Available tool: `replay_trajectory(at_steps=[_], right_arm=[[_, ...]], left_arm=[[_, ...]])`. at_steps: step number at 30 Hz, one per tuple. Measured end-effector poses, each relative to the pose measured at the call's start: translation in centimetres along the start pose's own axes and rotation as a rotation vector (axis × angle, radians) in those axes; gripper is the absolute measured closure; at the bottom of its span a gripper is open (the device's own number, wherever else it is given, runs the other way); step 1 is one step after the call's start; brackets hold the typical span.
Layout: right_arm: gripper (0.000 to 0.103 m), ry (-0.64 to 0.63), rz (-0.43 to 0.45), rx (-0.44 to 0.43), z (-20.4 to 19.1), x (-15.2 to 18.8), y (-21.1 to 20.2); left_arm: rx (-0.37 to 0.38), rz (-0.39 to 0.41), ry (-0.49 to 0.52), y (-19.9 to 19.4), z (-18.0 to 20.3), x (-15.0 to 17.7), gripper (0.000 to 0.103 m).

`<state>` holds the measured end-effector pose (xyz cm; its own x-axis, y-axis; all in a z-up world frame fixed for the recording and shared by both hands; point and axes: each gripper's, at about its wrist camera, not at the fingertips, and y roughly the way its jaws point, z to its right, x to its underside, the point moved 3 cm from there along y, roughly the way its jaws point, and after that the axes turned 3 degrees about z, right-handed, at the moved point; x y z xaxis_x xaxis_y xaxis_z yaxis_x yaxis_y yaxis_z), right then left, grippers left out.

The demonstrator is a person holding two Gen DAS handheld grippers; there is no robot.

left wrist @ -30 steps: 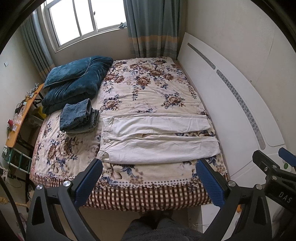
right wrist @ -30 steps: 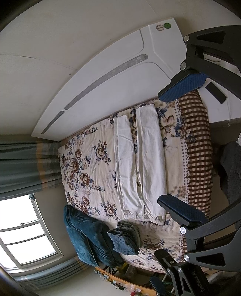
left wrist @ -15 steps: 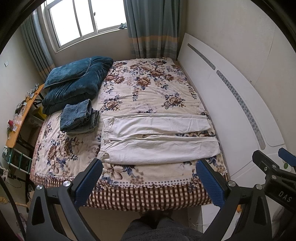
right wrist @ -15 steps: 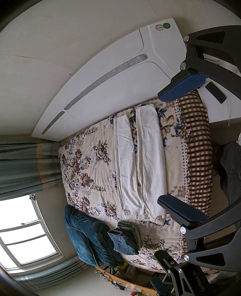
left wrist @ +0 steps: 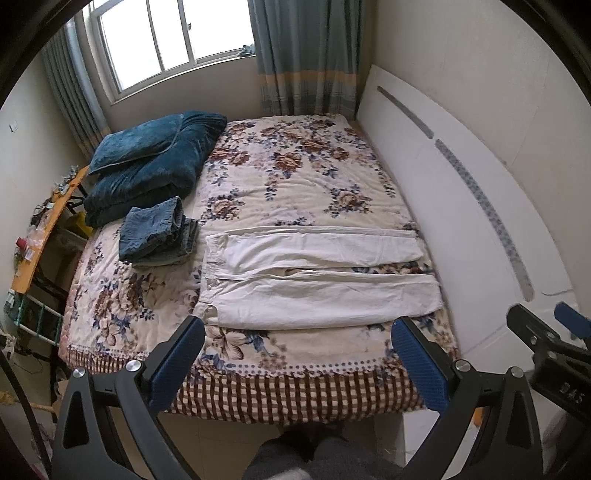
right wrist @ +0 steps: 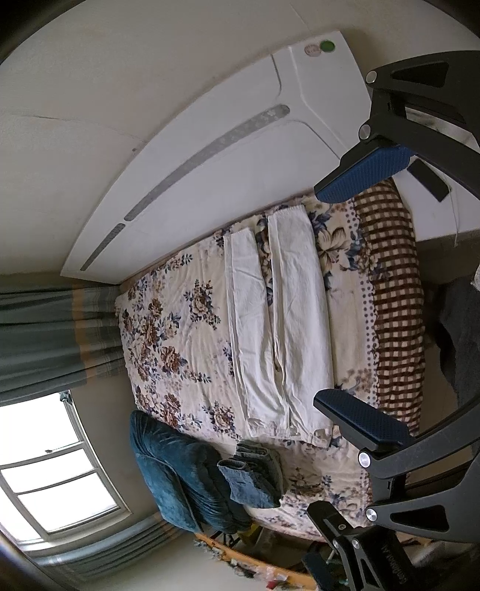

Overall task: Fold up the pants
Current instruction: 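Lower both tools to the white pants and pinch the waistband edge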

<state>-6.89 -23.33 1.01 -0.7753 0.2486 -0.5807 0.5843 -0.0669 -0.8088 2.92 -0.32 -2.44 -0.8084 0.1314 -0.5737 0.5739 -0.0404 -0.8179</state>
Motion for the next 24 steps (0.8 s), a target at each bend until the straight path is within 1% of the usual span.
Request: replay_trajectory(at_steps=[1,3,5,7,8,11,12,15,17,20,22,23,24], right_arm=[[0.0,0.01,-0.011,-0.008,0.2,0.1,0.7],[0.0,0.03,-0.041,-0.022,0.5,0.1,2.8],[0.0,0.04,-0.077,-0.037,0.8,0.1,5.1],[0.0,0.044,-0.102,-0.054,0.8,0.2,8.1],[0.0,0.041,-0.109,-0.048,0.7,0.2,9.4],[0.0,0.039,-0.15,-0.024,0.1,0.0,14.1],[0.0,0.04,-0.176,-0.011,-0.1,-0.2,16.1],[0.0,0.051,-0.233,-0.001,-0.9,-0.7,21.4],[0.0,0.038,-0.278,0.003,-1.8,-1.3,25.8],[0.0,0.009,-0.368,0.003,-3.5,-2.8,33.6],[0.0,-0.005,-0.432,-0.01,-4.8,-3.9,38.7],[0.0,-0.02,-0.461,-0.018,-5.9,-4.8,41.8],[0.0,-0.043,-0.479,-0.027,-6.7,-5.4,44.5]], left_arm=[[-0.007,0.005,-0.002,0.6,0.0,-0.2,0.0],[-0.048,0.0,-0.005,2.5,-0.3,-0.7,0.0],[-0.075,-0.005,-0.013,4.5,-0.8,-1.2,0.0],[-0.087,-0.02,-0.023,6.8,-1.3,-1.5,0.0],[-0.094,-0.027,-0.025,7.8,-1.4,-1.5,0.0],[-0.117,-0.083,-0.033,12.2,-2.4,-1.6,0.0],[-0.123,-0.106,-0.039,13.9,-2.8,-1.7,0.0],[-0.118,-0.169,-0.055,19.3,-4.3,-2.4,0.0],[-0.118,-0.203,-0.043,23.0,-5.1,-3.1,0.0],[-0.094,-0.261,-0.009,29.5,-6.3,-4.9,0.0],[-0.082,-0.305,0.041,34.8,-7.0,-6.5,0.0],[-0.075,-0.319,0.057,36.3,-7.2,-7.0,0.0],[-0.065,-0.332,0.085,38.8,-7.5,-7.8,0.0]])
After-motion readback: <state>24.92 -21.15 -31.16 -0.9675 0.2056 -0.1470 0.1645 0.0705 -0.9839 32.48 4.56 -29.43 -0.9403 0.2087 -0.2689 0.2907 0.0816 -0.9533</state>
